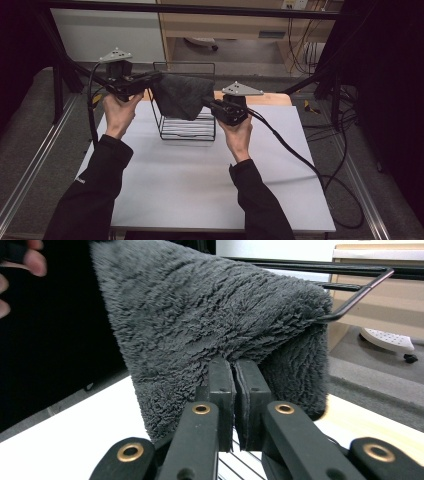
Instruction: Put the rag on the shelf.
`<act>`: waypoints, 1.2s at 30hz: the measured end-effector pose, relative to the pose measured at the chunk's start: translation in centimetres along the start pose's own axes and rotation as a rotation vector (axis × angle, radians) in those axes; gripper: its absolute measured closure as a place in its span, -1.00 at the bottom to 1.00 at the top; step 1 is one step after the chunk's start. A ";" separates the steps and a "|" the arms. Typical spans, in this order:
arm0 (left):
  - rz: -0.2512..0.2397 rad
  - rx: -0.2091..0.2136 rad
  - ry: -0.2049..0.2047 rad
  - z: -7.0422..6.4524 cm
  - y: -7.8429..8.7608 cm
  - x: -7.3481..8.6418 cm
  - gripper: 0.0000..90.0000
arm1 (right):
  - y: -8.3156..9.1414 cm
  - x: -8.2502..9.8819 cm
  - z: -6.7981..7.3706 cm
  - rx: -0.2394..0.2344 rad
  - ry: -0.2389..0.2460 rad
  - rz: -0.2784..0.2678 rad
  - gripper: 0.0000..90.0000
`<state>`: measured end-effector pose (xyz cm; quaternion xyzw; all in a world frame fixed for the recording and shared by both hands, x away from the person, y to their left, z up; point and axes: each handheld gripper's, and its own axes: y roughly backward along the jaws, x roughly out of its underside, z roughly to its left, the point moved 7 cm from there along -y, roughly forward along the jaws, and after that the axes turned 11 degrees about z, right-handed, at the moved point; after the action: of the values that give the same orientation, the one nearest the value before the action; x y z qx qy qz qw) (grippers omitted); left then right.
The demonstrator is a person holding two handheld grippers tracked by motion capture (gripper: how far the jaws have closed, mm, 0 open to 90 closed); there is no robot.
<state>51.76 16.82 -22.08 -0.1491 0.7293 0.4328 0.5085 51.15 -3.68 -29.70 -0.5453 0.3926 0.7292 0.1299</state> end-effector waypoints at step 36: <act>0.071 -0.081 -0.088 0.5 0.6 10.5 -0.16 | 4.0 2.3 -1.3 -0.008 0.071 0.006 -0.52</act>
<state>47.08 19.90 -31.01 -0.1244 0.6930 0.4859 0.5178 48.71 -7.83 -30.19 -0.5701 0.3954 0.7115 0.1116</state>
